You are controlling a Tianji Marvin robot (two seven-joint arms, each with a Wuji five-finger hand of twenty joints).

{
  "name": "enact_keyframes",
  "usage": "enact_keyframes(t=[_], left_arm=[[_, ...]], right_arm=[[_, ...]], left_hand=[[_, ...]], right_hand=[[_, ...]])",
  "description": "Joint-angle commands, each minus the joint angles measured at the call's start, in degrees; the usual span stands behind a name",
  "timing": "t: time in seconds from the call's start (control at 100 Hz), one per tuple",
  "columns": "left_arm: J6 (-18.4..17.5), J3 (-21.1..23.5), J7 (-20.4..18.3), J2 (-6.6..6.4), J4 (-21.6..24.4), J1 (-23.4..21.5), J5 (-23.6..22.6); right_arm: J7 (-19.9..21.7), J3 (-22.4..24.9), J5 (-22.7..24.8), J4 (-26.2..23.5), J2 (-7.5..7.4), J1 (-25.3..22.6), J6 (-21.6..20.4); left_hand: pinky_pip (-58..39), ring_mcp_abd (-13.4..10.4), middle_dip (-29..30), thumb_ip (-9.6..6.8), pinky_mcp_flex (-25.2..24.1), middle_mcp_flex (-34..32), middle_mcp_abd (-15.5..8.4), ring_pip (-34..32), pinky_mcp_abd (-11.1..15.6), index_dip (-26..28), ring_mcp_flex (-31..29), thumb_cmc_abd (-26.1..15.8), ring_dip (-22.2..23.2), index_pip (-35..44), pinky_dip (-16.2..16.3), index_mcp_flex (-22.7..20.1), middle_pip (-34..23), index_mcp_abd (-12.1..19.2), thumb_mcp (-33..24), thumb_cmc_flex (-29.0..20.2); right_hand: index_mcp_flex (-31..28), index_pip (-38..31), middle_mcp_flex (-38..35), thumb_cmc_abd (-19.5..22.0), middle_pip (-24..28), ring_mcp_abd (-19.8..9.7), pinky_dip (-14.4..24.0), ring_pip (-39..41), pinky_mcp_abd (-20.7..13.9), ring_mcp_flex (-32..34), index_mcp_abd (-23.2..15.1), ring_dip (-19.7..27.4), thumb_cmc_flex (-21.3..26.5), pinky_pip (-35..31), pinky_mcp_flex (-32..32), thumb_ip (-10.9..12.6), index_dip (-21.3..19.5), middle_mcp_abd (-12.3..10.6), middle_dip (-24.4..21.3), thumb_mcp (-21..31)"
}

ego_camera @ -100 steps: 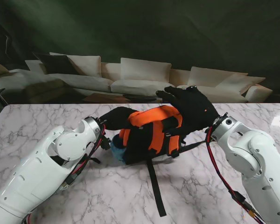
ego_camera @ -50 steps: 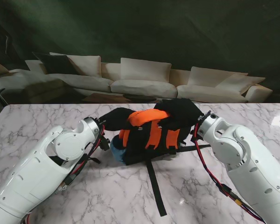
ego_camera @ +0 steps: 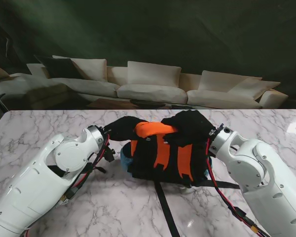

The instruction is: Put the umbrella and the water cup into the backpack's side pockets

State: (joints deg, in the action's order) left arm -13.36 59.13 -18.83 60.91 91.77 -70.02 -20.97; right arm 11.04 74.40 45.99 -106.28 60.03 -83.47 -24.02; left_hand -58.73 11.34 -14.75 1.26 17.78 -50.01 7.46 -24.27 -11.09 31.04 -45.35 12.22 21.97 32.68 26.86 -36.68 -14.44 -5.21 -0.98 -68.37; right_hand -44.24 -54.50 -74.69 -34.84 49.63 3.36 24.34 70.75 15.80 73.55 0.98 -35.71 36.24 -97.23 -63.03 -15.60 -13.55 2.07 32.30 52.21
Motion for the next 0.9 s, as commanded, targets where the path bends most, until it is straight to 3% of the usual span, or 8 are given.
enact_keyframes(t=[0.0,0.07,0.17,0.33,0.52,0.64,0.74,0.89], left_arm=[[0.15,-0.7,-1.73,-0.26,-1.66,0.64,-0.47],[0.19,-0.97,-2.61,-0.48,-2.68,0.88,-0.74],[-0.59,-0.1,-2.59,-0.78,-3.22,0.58,-3.17],[-2.98,5.53,-3.67,-1.73,-0.97,-1.77,-8.37],[-4.78,13.88,-2.24,-2.2,2.43,-6.38,-16.41],[-6.33,17.53,-3.36,-2.67,3.26,-8.0,-18.28],[-7.95,19.01,-6.75,-3.4,3.07,-8.52,-17.69],[-9.95,17.92,-11.95,-4.53,0.71,-7.42,-14.88]], right_arm=[[-1.12,-0.26,1.57,-0.05,0.0,0.1,0.28],[-2.09,-0.84,2.5,1.09,0.1,0.35,0.99],[-3.97,-1.47,3.87,2.9,0.29,0.65,2.09],[-5.47,-1.31,4.66,4.05,0.41,0.79,1.96],[-5.69,-1.28,4.82,4.25,0.44,0.72,2.22],[-5.71,-1.6,5.28,4.6,0.39,1.03,2.33],[-5.79,-1.63,5.46,4.62,0.39,1.07,2.34],[-5.52,-1.61,5.66,4.49,0.33,1.08,2.37]], left_hand=[[3.32,1.65,1.83,-1.57,-3.95,4.68,-0.46,2.86,-1.5,0.6,4.27,-4.1,1.37,-5.27,-0.04,1.69,1.48,1.97,-0.08,-4.18],[12.8,3.43,2.17,-1.13,-11.38,12.72,2.84,7.56,-1.9,-0.32,13.14,-4.3,0.69,-13.15,-2.09,4.77,4.83,1.21,1.21,3.05],[23.64,4.45,3.57,-1.01,-16.82,21.9,6.01,11.66,-0.1,-5.84,22.18,-6.06,-1.17,-21.43,-6.42,8.97,9.06,-1.29,1.89,7.32],[24.38,4.99,3.73,-0.99,-15.63,24.09,7.46,11.0,-0.92,-7.82,23.16,-5.43,-0.88,-24.03,-6.25,10.84,10.65,-3.38,1.93,9.37],[13.47,4.47,-1.73,-0.74,-14.77,15.55,4.45,7.16,-4.73,-4.88,20.68,-6.26,4.56,-19.72,5.09,4.26,6.45,-1.19,2.05,10.09],[8.05,4.62,-8.83,-0.12,-13.58,8.45,2.96,2.11,-6.87,6.13,16.95,-4.0,13.49,-10.37,12.76,-4.88,1.04,3.75,2.06,9.8],[3.28,5.42,-13.52,0.23,-12.03,4.77,2.41,-2.62,-8.24,5.35,14.5,-7.83,20.66,-3.36,16.03,-12.22,-3.14,2.75,2.45,12.26],[-1.15,5.62,-16.68,0.0,-10.58,6.06,2.15,-9.73,-9.97,5.9,12.54,-8.93,29.2,2.35,18.62,-13.23,-5.18,0.77,2.41,12.42]], right_hand=[[-3.77,-4.03,-3.25,4.22,3.49,-2.32,0.71,5.83,-1.93,1.86,-8.53,-2.83,5.4,-8.27,-2.83,1.52,-0.9,-0.78,1.01,7.3],[-3.87,-4.02,-2.99,4.33,3.06,-1.84,0.21,4.86,-1.24,1.85,-8.54,-2.29,5.47,-7.39,-2.66,1.51,-1.12,-0.79,1.02,6.99],[-3.57,-3.91,-2.31,4.7,2.23,-1.31,-0.35,3.46,-0.68,1.8,-9.3,-1.62,5.37,-6.48,-2.44,1.45,-1.37,-1.11,0.79,6.49],[-3.22,-3.85,-1.77,4.99,1.66,-1.02,-0.91,2.07,-0.47,1.75,-10.01,-1.02,5.18,-5.59,-2.26,1.42,-1.66,-1.5,0.56,6.11],[-2.91,-3.75,-1.16,5.31,1.31,-0.96,-1.48,0.7,-0.32,1.79,-10.17,-0.46,5.07,-4.77,-2.1,1.38,-1.75,-1.93,0.41,5.83],[-2.56,-3.68,-0.45,5.71,1.07,-1.02,-1.96,-0.38,-0.26,1.75,-10.32,-0.07,4.98,-4.08,-1.82,1.31,-1.84,-1.86,0.36,5.39],[-2.0,-3.73,0.17,6.2,0.94,-1.11,-2.32,-1.47,-0.34,1.74,-11.07,0.33,4.76,-3.52,-1.35,1.28,-2.12,-2.26,0.36,4.86],[-1.55,-3.86,0.74,6.65,0.87,-1.27,-2.5,-2.39,-0.58,1.83,-11.45,0.64,4.71,-3.23,-0.97,1.36,-2.4,-2.51,0.38,4.34]])
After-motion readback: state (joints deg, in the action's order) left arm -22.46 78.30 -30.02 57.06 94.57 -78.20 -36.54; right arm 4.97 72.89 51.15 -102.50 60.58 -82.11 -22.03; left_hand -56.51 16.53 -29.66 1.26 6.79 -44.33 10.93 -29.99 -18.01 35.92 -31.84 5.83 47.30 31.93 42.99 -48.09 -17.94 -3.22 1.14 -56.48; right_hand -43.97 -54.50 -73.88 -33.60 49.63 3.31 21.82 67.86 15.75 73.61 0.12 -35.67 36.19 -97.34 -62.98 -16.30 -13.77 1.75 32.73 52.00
